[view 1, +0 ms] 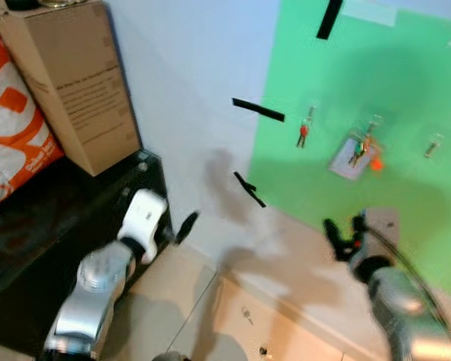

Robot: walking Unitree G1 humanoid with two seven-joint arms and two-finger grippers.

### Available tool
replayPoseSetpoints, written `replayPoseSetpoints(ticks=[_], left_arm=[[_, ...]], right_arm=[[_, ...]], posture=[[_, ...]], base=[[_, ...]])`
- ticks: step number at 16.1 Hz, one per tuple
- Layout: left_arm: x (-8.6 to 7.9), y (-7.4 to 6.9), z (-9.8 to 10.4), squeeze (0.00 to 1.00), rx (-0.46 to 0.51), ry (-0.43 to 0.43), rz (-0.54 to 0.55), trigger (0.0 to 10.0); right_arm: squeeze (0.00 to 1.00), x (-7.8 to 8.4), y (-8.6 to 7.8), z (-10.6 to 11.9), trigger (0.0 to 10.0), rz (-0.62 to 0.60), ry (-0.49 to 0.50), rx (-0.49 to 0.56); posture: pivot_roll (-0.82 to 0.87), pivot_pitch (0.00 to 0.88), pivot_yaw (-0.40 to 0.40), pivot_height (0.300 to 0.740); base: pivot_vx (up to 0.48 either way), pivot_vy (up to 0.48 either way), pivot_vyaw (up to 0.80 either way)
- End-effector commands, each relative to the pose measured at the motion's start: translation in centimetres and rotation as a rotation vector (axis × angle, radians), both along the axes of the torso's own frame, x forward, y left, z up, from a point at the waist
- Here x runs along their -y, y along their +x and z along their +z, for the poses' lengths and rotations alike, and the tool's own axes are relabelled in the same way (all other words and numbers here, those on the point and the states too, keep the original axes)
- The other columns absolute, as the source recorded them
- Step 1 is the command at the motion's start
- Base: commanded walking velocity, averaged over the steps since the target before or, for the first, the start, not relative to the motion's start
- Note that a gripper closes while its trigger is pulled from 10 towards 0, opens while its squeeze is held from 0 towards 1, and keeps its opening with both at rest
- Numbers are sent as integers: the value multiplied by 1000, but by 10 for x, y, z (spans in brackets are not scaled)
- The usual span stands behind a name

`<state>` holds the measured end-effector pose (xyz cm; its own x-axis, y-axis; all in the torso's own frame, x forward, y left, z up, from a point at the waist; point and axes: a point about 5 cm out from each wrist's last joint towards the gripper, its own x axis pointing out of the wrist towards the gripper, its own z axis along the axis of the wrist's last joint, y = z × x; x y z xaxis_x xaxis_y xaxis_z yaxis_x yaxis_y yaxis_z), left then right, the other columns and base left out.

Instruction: Hang keys on a hook

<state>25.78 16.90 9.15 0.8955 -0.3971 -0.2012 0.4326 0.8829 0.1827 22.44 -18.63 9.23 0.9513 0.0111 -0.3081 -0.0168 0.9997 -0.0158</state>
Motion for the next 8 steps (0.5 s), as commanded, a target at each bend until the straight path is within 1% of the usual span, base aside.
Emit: replayPoseSetpoints(ticks=[1, 2, 4, 5, 6, 8], left_arm=[[-1, 1, 0, 310, 22, 4, 49, 10000], [-2, -2, 0, 298, 18, 8, 55, 10000], [-3, -5, -1, 298, 27, 19, 59, 10000], [-4, -5, 0, 298, 30, 17, 65, 10000], [-2, -6, 3, 286, 47, 3, 78, 10000], [4, -6, 5, 267, 72, -8, 84, 10000]], right_arm=[[1000, 1, -11, -9, 10000, -17, -11, 5], [1000, 2, -16, -11, 10000, -56, -36, 19], [1000, 4, -18, -17, 10000, -113, 15, 24], [1000, 5, -19, -18, 10000, -132, 14, 29], [1000, 7, -20, -15, 10000, -165, 28, 49], [1000, 9, -24, -13, 10000, -171, 51, 77]], posture=[[-37, 0, -36, 740], [-35, 0, -37, 740], [-46, 0, -31, 740], [-49, 0, -31, 740], [-56, 0, -30, 740], [-69, 0, -29, 740]], base=[[0, 0, -800], [0, 0, -800], [0, 0, -800], [0, 0, -800], [0, 0, -800], [0, 0, -800]])
